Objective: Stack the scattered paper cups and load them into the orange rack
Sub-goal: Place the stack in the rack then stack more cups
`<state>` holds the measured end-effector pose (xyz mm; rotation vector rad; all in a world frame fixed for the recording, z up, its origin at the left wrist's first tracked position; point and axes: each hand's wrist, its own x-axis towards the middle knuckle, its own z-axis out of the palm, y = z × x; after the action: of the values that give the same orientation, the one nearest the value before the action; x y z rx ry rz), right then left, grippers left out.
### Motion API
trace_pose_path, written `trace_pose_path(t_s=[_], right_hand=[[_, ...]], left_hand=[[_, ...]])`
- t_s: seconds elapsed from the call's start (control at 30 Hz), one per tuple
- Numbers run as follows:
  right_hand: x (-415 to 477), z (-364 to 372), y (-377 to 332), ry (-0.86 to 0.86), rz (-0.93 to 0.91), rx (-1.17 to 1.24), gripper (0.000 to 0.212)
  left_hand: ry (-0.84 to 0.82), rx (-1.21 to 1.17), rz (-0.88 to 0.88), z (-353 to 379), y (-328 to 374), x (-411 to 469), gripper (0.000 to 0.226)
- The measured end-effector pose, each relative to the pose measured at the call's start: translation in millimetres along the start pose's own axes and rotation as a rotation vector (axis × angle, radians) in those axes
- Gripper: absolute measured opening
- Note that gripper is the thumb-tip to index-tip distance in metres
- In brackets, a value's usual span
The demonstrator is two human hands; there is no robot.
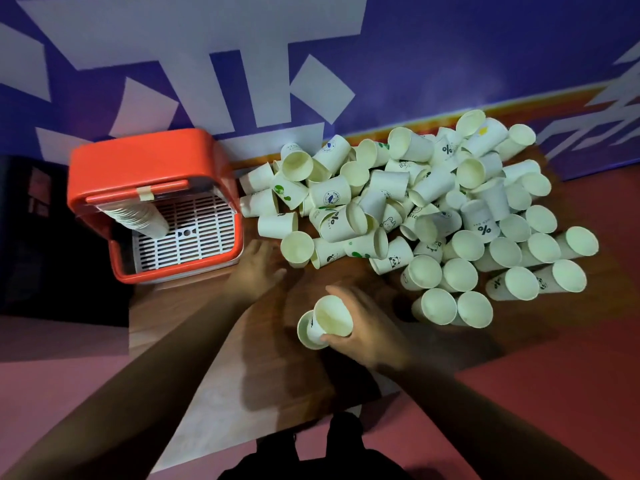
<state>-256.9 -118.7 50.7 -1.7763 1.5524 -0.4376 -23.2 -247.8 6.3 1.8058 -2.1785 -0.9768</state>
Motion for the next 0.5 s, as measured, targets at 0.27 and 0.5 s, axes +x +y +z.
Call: trace_pose_path(t_s=[0.27, 0.5], right_hand=[[11, 48, 25, -0.115, -0.089, -0.332, 0.086], [30, 25, 36, 0.220, 0.176, -0.063, 0.070]], left_hand=[[-0.033, 0.148, -0.034, 29, 19, 38, 0.070], [-0.034, 0.113, -0.020, 35, 6, 42, 0.032]])
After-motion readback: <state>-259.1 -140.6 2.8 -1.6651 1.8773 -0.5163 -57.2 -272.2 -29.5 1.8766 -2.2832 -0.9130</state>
